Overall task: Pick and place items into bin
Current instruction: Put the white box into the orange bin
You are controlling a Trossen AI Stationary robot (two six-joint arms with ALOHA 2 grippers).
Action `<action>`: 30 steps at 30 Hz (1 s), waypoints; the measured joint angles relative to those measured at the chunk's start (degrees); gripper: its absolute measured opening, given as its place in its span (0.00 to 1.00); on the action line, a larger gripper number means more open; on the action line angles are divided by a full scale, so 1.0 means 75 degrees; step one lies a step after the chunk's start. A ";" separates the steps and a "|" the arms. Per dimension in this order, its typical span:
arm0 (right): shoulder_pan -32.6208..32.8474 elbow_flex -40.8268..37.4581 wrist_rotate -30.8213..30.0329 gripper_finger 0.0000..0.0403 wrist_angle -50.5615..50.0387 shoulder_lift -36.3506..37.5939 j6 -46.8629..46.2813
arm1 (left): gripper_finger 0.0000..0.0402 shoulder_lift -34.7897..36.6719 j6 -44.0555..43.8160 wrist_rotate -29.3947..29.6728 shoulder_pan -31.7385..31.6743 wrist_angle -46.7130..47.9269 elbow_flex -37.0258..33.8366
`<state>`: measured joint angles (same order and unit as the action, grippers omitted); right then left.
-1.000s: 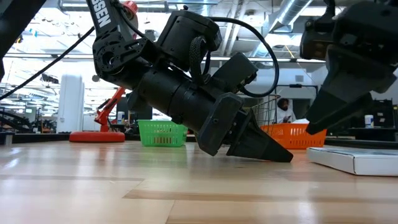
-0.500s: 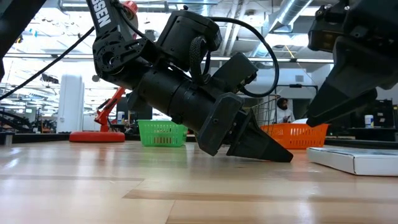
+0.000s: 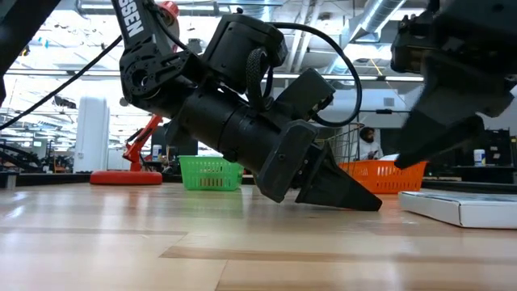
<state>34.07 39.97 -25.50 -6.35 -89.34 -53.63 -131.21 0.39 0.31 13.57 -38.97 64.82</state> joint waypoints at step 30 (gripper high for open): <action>-0.0769 -0.0003 0.0779 0.66 -0.0175 0.0000 0.1595 | 0.00 0.1692 0.0132 0.0011 0.0590 0.1738 -0.0012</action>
<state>28.30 39.94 -19.66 -7.66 -89.34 -41.67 -118.52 1.38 0.39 18.00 -25.93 64.73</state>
